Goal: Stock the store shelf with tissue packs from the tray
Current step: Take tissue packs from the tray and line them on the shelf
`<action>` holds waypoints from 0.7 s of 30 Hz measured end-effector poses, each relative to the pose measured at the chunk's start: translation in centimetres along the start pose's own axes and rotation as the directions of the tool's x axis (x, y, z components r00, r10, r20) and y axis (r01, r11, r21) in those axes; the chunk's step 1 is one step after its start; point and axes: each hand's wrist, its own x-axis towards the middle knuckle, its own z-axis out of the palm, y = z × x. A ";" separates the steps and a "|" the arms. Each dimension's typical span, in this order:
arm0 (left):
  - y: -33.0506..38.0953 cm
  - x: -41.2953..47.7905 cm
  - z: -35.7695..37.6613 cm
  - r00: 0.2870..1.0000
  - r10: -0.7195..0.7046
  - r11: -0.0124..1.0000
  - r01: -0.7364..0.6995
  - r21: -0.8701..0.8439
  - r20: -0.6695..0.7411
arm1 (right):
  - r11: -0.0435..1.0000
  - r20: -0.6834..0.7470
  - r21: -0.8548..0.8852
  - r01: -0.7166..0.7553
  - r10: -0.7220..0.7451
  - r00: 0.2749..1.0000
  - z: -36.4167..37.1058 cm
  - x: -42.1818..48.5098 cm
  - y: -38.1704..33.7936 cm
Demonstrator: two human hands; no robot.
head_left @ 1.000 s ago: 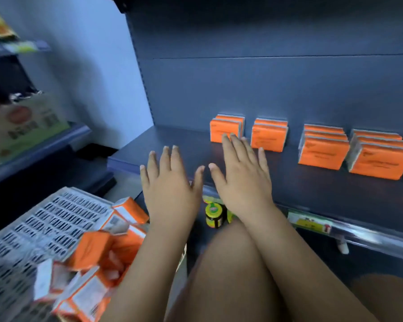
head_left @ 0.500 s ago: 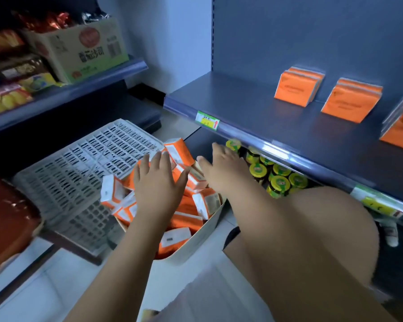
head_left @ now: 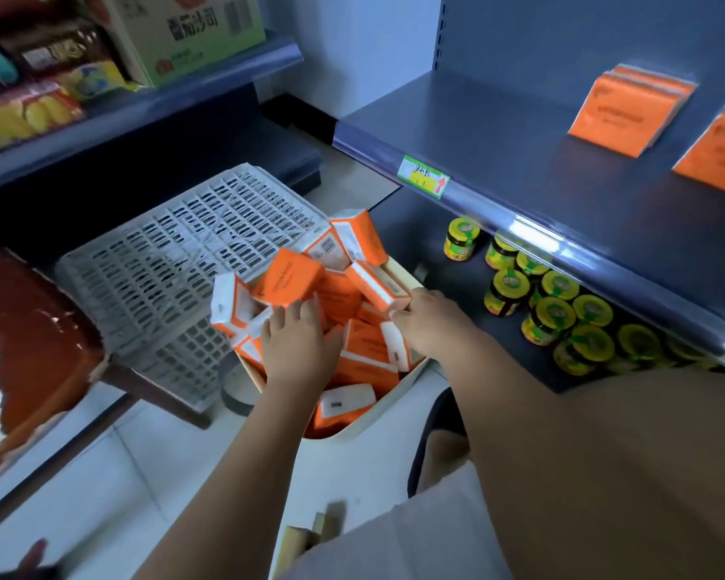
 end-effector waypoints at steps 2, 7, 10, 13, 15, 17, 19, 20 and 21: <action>-0.1 0.3 0.0 1.000 -0.013 1.000 0.013 -0.021 0.000 | 1.000 0.009 0.017 -0.001 0.001 1.000 0.6 0.9 0.0; -0.5 2.3 -0.3 0.993 -0.107 0.990 0.110 -0.084 0.041 | 0.999 0.008 0.031 0.035 -0.035 0.999 1.8 2.9 -0.8; -1.3 3.6 -0.4 0.990 -0.118 0.989 0.125 -0.077 0.080 | 0.998 -0.026 -0.032 0.063 -0.064 0.998 3.1 4.1 -0.9; -2.8 4.6 -0.5 0.991 -0.052 0.996 0.060 -0.060 0.125 | 0.993 -0.078 -0.072 0.089 -0.094 0.992 4.5 5.2 -0.8; -3.7 5.2 -1.2 0.983 0.005 0.999 0.002 -0.039 0.183 | 0.995 -0.078 -0.057 0.085 -0.089 0.993 5.2 5.9 -0.7; -4.3 5.7 -2.3 0.965 0.034 0.999 -0.025 -0.037 0.260 | 0.996 -0.087 -0.048 0.076 -0.080 0.993 5.6 6.6 -0.5; -4.3 6.2 -3.4 0.947 0.042 0.999 -0.029 -0.046 0.319 | 0.997 -0.112 -0.050 0.064 -0.070 0.991 6.0 7.0 -0.2; -4.3 6.4 -3.7 0.943 0.041 0.997 -0.020 -0.069 0.329 | 0.996 -0.134 -0.056 0.063 -0.070 0.988 6.1 7.2 -0.1; -4.2 6.4 -4.0 0.945 0.036 0.995 -0.003 -0.103 0.325 | 0.996 -0.157 -0.062 0.063 -0.072 0.985 6.2 7.3 0.0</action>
